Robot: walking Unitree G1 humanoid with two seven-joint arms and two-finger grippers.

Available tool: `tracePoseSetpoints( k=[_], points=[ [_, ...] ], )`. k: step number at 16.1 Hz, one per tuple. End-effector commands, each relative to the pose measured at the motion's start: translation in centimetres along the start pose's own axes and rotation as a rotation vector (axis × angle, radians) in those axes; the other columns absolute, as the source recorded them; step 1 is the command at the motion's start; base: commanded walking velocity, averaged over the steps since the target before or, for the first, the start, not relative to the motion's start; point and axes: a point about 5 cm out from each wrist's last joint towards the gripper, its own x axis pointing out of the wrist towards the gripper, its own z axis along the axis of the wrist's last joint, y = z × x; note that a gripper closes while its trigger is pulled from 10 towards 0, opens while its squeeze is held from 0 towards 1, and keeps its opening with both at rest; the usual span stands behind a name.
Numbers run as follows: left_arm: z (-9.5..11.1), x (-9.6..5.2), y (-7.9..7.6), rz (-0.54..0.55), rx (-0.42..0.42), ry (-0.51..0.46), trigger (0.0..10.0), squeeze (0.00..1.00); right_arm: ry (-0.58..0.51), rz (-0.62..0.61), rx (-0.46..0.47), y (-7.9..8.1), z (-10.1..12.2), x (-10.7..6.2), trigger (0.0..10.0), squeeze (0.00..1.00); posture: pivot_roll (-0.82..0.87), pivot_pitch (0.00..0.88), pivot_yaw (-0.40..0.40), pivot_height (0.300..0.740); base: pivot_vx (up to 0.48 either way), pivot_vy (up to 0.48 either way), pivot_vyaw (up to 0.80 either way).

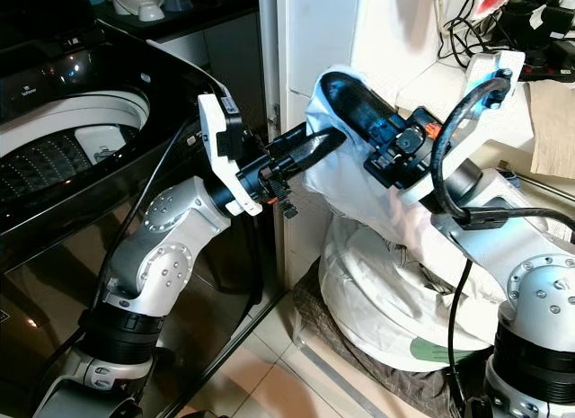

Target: Clothes washing

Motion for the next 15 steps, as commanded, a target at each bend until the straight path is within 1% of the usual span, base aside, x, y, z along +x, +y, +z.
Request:
tracePoseSetpoints(
  k=[1,7,8,9,10,11,12,13,14,15],
  points=[
    [0.3,-0.1,0.2,0.002,0.01,-0.016,0.0,0.0,-0.006,0.006,-0.021,0.3,0.1,0.1,0.0,0.0,-0.09,0.0,0.029,0.74,0.0,0.0,0.0],
    [0.4,-0.2,0.6,0.01,0.021,-0.016,0.0,0.0,0.011,-0.009,-0.04,0.2,0.0,0.2,0.0,0.0,-0.09,0.0,0.03,0.74,0.0,0.0,0.0],
    [0.5,-0.3,0.8,0.025,0.032,-0.014,0.0,0.0,0.018,-0.023,-0.049,0.1,-0.1,0.2,10.0,1.0,-0.09,0.0,0.03,0.74,0.0,0.0,0.0],
    [0.5,-0.4,1.0,0.038,0.041,-0.012,0.0,0.0,0.021,-0.023,-0.037,0.0,-0.2,0.2,10.0,1.0,-0.09,0.0,0.03,0.74,0.0,0.0,0.0],
    [0.8,-0.9,2.0,0.086,0.085,0.01,0.0,0.0,0.038,-0.027,-0.045,-0.1,-0.3,0.1,10.0,1.0,-0.09,0.0,0.036,0.74,0.0,0.0,0.0],
    [1.1,-1.3,3.0,0.125,0.129,0.034,0.0,0.0,0.076,-0.066,-0.08,-0.4,-0.6,0.0,10.0,1.0,-0.09,0.0,0.037,0.74,0.0,0.0,0.0],
    [2.0,-2.2,4.8,0.196,0.215,0.08,0.0,0.0,0.166,-0.125,-0.147,-1.0,-1.3,-0.5,10.0,0.82,-0.09,0.0,0.039,0.74,0.0,0.0,0.0],
    [2.5,-2.5,5.6,0.227,0.253,0.098,0.0,0.0,0.208,-0.142,-0.172,-1.1,-1.7,-0.7,10.0,0.82,-0.09,0.0,0.039,0.74,0.0,0.0,0.0],
    [3.5,-3.2,6.9,0.275,0.325,0.14,0.0,0.0,0.26,-0.149,-0.205,-1.2,-2.2,-1.0,10.0,0.0,-0.08,0.0,0.042,0.74,0.0,0.0,0.0],
    [7.0,-5.0,10.2,0.424,0.51,0.215,0.0,0.0,0.334,-0.151,-0.249,-1.1,-2.9,-1.7,10.0,0.0,-0.07,0.0,0.046,0.74,0.0,0.0,0.0]
  ],
)
